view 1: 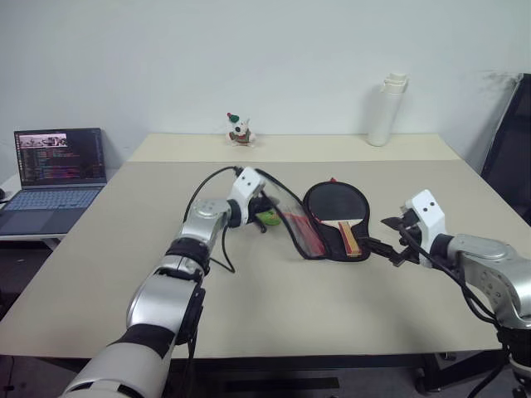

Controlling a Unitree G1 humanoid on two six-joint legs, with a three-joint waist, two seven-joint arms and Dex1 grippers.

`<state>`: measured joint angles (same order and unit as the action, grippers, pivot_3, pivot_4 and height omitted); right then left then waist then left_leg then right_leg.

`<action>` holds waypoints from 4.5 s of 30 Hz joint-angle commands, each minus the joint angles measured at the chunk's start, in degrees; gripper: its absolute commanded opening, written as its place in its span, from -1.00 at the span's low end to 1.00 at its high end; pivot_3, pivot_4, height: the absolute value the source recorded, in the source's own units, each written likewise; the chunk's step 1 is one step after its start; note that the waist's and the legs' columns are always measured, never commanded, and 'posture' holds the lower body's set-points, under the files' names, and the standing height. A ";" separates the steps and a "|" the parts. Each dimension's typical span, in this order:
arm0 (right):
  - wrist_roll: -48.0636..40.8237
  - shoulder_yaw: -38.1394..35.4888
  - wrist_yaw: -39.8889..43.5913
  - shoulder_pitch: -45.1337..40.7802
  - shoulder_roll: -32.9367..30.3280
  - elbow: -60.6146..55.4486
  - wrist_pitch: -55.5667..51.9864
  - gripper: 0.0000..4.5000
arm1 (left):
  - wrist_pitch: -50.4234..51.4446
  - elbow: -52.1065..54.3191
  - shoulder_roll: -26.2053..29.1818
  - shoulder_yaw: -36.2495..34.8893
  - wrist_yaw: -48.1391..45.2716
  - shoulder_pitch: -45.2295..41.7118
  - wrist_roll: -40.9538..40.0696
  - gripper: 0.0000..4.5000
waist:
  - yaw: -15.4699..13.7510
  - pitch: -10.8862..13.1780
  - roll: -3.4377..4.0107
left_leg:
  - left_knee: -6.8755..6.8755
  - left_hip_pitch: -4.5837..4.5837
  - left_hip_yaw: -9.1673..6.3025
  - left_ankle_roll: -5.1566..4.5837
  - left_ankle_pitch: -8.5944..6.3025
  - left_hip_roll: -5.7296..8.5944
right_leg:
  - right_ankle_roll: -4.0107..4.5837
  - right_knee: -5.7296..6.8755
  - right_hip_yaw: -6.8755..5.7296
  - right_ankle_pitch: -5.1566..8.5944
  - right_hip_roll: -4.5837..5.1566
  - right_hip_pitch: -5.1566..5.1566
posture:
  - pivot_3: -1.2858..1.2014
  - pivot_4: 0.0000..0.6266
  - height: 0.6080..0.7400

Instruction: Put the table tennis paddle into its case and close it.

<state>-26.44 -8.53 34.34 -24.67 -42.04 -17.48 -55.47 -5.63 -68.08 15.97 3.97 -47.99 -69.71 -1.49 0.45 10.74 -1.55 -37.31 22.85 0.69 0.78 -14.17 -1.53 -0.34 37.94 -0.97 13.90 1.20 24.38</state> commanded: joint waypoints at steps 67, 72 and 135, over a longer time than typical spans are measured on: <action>18.78 4.93 5.60 -36.93 22.93 79.59 24.97 -0.99 | 30.58 62.09 23.74 -9.60 -20.05 37.36 -21.41 -1.00 | 2.80 -0.01 0.00 | 0.23 -0.78 0.18 0.02 0.01 -0.19 | 0.27 0.19 0.51 -0.23 -0.02 -0.26 | 0.03 -0.52 1.00; 14.53 3.99 6.19 -33.87 26.03 66.54 14.56 -0.99 | 34.84 68.05 28.47 -10.27 -24.36 42.60 -25.66 -1.00 | 3.01 0.00 0.00 | 0.30 -0.78 0.14 0.02 0.01 -0.25 | 0.27 0.17 0.50 -0.23 -0.04 -0.23 | 0.03 -0.52 1.00; -0.11 6.29 -15.37 15.15 26.35 -15.13 -25.22 -0.17 | 35.98 77.41 35.76 -4.40 -30.31 49.21 -28.46 -1.00 | 1.03 -0.37 -0.33 | 0.31 -0.62 -0.20 0.02 -0.02 -0.19 | 0.01 -0.03 0.23 0.03 -0.02 -0.28 | 0.03 -0.52 1.00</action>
<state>-29.78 -3.97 19.52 -11.67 -11.09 -32.35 -83.00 31.76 9.86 52.09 -0.20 -79.54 -19.37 -30.90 1.48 10.37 -1.89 -37.00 22.23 0.46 0.80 -14.19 -1.72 -0.34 37.89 -0.77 13.93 1.25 24.06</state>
